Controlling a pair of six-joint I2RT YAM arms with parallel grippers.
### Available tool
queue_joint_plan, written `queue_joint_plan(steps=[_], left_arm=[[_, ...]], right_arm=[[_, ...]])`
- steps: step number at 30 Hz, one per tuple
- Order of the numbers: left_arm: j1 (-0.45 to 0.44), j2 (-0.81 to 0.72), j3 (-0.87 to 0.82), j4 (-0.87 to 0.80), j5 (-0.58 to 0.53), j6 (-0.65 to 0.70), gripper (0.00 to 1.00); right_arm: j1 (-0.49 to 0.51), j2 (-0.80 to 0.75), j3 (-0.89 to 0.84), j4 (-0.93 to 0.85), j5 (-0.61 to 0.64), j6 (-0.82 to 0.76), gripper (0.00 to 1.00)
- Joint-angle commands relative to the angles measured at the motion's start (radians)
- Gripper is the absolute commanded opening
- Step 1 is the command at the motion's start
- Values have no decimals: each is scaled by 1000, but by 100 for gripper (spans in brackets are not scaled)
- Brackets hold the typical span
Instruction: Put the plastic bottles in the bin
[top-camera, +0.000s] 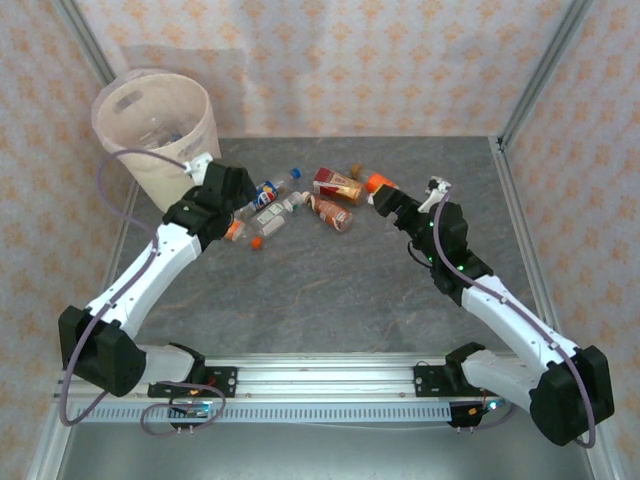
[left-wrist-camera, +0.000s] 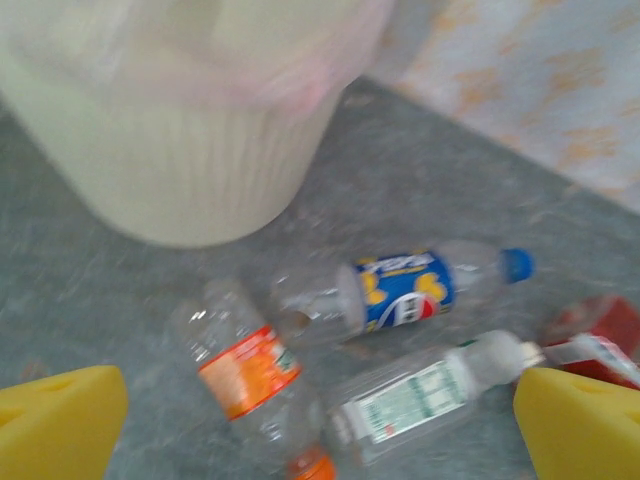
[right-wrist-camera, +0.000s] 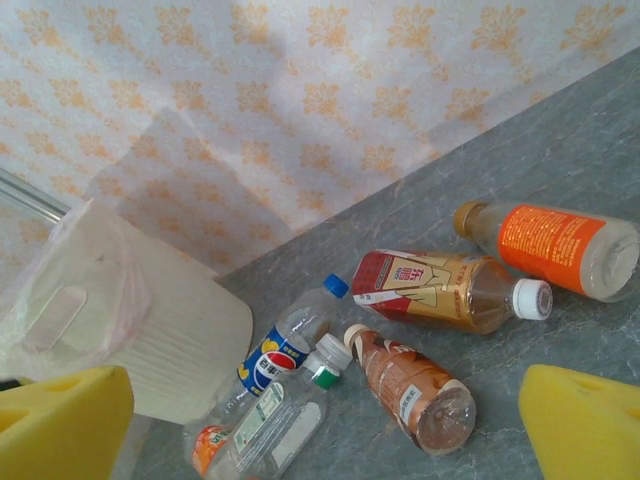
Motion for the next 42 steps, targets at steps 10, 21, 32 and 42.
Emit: queue_joint_plan(steps=[10,21,32,42], left_arm=[[82,190,-154,125,63,-164,100],[123,330,-196,285,115,-228,99],[136,407,-239,412,139,-249,87],[130,396,-285,472,161,-218,68]], right_arm=[[-2,-56,-44,-14,57,14,99],[-1,-53,-41,-27,72,5,99],[-1,-62,-49,-34,72,-2,99],[-2,-65,-56,-37,74,0,99]])
